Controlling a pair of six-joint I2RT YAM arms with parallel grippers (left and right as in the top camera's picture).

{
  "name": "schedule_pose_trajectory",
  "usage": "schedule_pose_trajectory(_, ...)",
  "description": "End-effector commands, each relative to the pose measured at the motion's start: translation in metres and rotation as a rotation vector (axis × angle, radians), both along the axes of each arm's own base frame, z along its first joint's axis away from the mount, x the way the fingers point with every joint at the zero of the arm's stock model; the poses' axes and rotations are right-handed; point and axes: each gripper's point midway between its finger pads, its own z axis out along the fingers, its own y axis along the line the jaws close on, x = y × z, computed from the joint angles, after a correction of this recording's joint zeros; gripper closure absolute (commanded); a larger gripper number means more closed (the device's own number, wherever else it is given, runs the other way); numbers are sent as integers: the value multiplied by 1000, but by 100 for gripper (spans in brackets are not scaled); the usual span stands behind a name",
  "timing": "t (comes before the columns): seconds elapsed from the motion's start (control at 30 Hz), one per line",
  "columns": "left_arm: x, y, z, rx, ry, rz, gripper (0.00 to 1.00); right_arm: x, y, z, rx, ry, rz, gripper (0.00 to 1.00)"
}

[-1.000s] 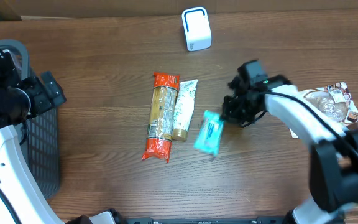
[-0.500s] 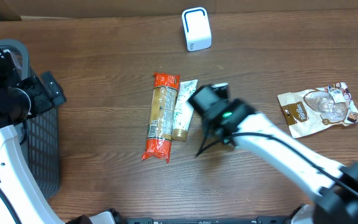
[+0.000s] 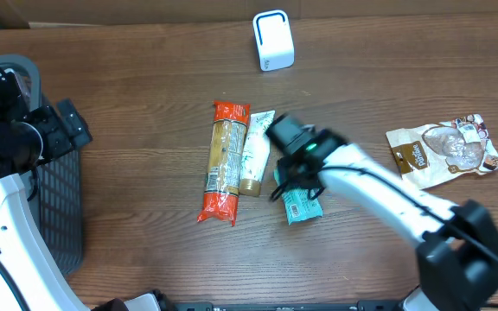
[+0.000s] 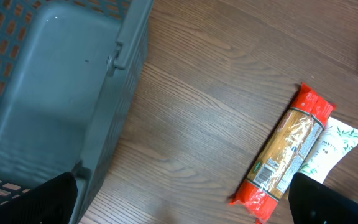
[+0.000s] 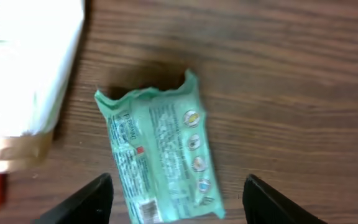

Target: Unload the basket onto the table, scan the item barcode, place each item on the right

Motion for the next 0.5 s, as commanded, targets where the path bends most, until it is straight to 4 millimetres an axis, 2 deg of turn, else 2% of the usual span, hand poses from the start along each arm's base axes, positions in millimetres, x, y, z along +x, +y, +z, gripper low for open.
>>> schedule_pose_trajectory(0.0, 1, 0, -1, 1, 1, -15, 0, 5, 5, 31, 218, 37, 161, 34)
schedule_pose_trajectory(0.1, 1, 0, -1, 1, 1, -15, 0, -1, 0, 26, 293, 112, 195, 44)
schedule_pose_trajectory(0.2, 1, 0, -1, 1, 1, -15, 0, -5, -8, 11, 268, 145, 175, 47)
schedule_pose_trajectory(0.27, 1, 0, -1, 1, 1, -15, 1, -1, -7, 2, 266, 139, 176, 44)
schedule_pose_trajectory(0.33, 1, 0, -1, 1, 1, -15, 0, 5, -4, -7, 270, 110, 234, 30)
schedule_pose_trajectory(0.47, 1, 0, -1, 1, 1, -15, 0, 7, 21, -5, 348, 54, 454, 30)
